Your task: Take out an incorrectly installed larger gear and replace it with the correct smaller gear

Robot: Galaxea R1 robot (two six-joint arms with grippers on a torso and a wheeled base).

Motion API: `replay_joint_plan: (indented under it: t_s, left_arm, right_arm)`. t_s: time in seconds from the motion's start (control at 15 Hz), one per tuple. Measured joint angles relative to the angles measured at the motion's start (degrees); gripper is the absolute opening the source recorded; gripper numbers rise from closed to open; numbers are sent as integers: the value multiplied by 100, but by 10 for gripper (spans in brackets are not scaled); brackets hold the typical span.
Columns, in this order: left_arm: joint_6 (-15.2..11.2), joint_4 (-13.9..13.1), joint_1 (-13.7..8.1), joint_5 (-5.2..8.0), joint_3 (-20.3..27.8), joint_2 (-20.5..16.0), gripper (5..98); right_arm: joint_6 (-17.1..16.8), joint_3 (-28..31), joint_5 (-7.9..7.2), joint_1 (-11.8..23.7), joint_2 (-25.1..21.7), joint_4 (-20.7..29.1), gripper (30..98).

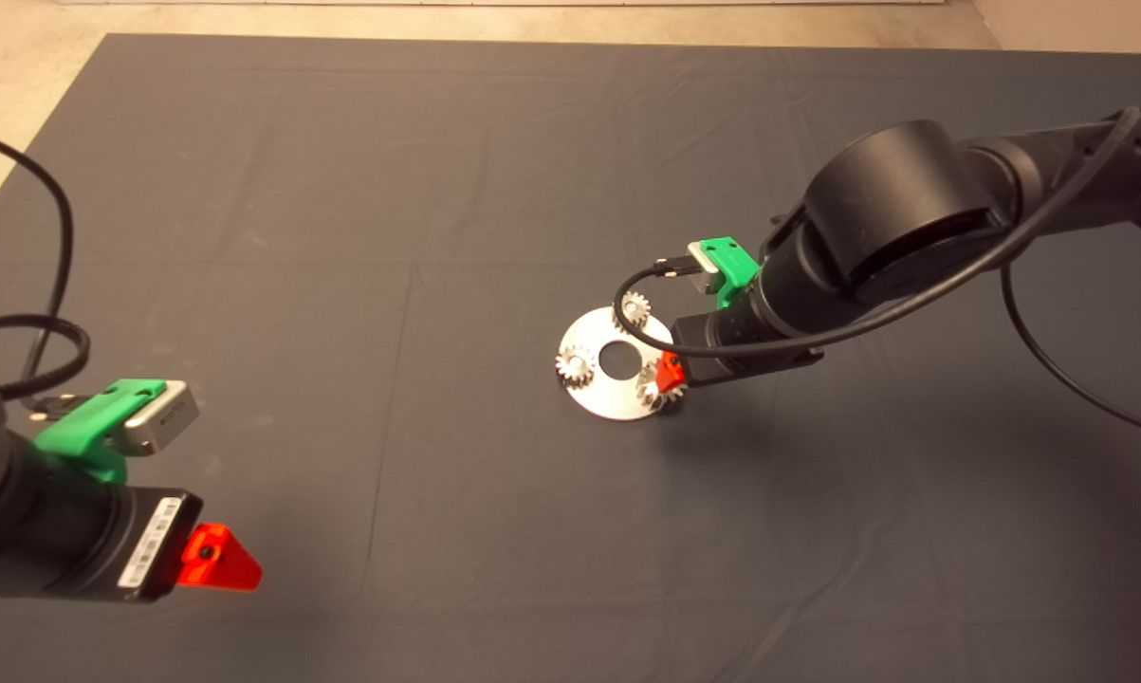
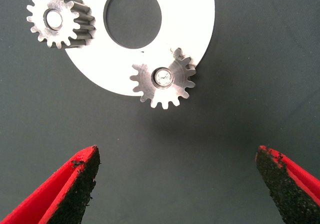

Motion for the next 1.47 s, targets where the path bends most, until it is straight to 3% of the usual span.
replay_joint_plan:
  t_s: [0.27, 0.8, 1.47]
  left_arm:
    - [0, 0, 0, -2, 0, 2, 982]
    - [0, 0, 0, -2, 0, 2, 982]
    - [0, 0, 0, -2, 0, 2, 982]
  right_arm:
    - [2, -55, -20, -48, 23, -53, 832]
    - [0, -60, -6, -557, 60, -433, 832]
    - [-5, -171, -6, -604, 11, -813, 832]
